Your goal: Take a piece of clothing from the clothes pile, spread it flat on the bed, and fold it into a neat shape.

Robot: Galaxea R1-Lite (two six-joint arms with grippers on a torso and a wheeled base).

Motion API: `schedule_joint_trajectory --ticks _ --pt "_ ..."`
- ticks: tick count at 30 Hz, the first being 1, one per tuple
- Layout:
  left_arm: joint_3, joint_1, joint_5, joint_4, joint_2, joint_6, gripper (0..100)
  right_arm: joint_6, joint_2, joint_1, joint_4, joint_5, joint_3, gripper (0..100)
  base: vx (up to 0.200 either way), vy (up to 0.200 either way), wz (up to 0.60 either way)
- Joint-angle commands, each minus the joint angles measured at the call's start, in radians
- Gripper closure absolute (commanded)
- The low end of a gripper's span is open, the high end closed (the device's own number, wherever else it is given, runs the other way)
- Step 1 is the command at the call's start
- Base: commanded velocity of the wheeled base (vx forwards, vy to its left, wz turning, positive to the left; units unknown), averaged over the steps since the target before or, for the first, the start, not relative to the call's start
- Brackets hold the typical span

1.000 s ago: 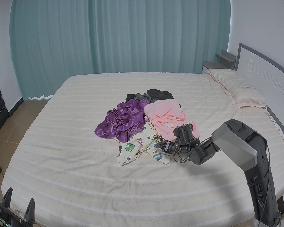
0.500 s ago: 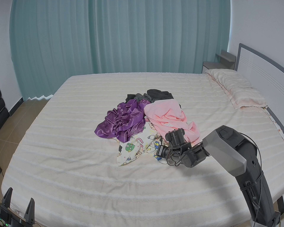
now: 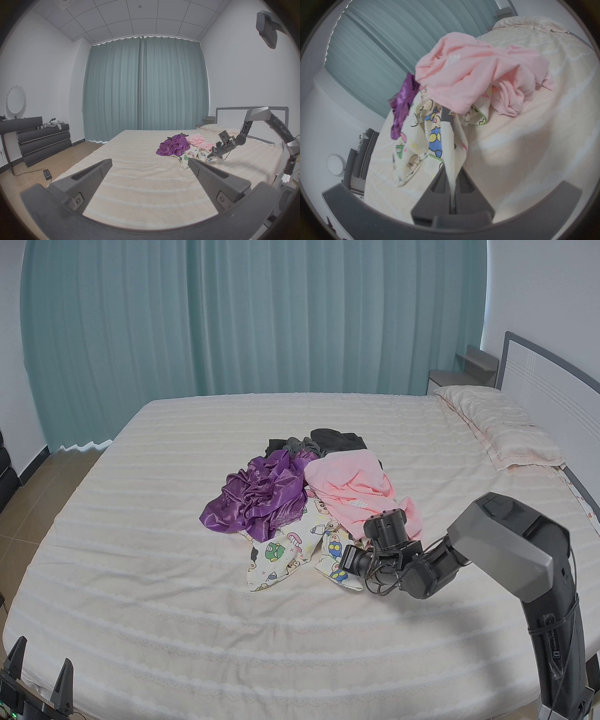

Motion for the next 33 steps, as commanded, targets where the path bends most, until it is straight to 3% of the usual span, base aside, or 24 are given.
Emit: schedule_joint_trajectory --ticks 1,4,5,12,19,21,23,27,29,31,33 --pt "0.018 0.000 0.000 0.000 -0.012 0.000 0 0.022 -0.327 0.011 -0.232 0.114 0.373 100 0.000 0.000 0.00" --pt "0.018 0.000 0.000 0.000 -0.012 0.001 0 0.020 -0.372 0.011 -0.309 0.134 0.458 100 0.000 0.000 0.00" --pt "0.018 0.000 0.000 0.000 -0.012 0.003 0 0.020 -0.423 0.011 -0.397 0.149 0.545 100 0.000 0.000 0.00" --pt "0.018 0.000 -0.027 -0.003 -0.012 0.023 0 0.019 -0.605 0.049 -0.565 0.195 0.785 100 0.000 0.000 0.00" --pt "-0.028 -0.005 -0.053 -0.026 0.017 0.060 0 0.017 -0.821 0.080 -0.598 0.203 0.895 100 0.000 0.000 0.00" --pt "-0.252 -0.009 -0.056 -0.080 0.201 -0.031 0 0.017 -0.877 0.091 -0.590 0.212 0.889 100 0.000 0.000 0.00" --pt "-0.335 -0.008 -0.092 -0.108 0.318 -0.057 0 0.016 -0.912 0.092 -0.587 0.220 0.877 100 0.000 0.000 0.00" --pt "-0.360 -0.066 -0.349 -0.112 0.566 0.141 0 0.013 -0.986 0.106 -0.582 0.243 0.818 100 0.000 0.000 0.00" --pt "-0.338 -0.087 -0.392 -0.109 0.674 0.184 0 0.013 -0.998 0.106 -0.573 0.246 0.801 100 0.000 0.000 0.00" --pt "-0.321 -0.173 -0.405 -0.115 0.815 0.207 0 0.013 -1.009 0.109 -0.564 0.246 0.786 100 0.000 0.000 0.00" --pt "-0.320 -0.310 -0.403 -0.126 0.959 0.204 0 0.013 -1.027 0.114 -0.564 0.247 0.769 100 0.000 0.000 0.00"
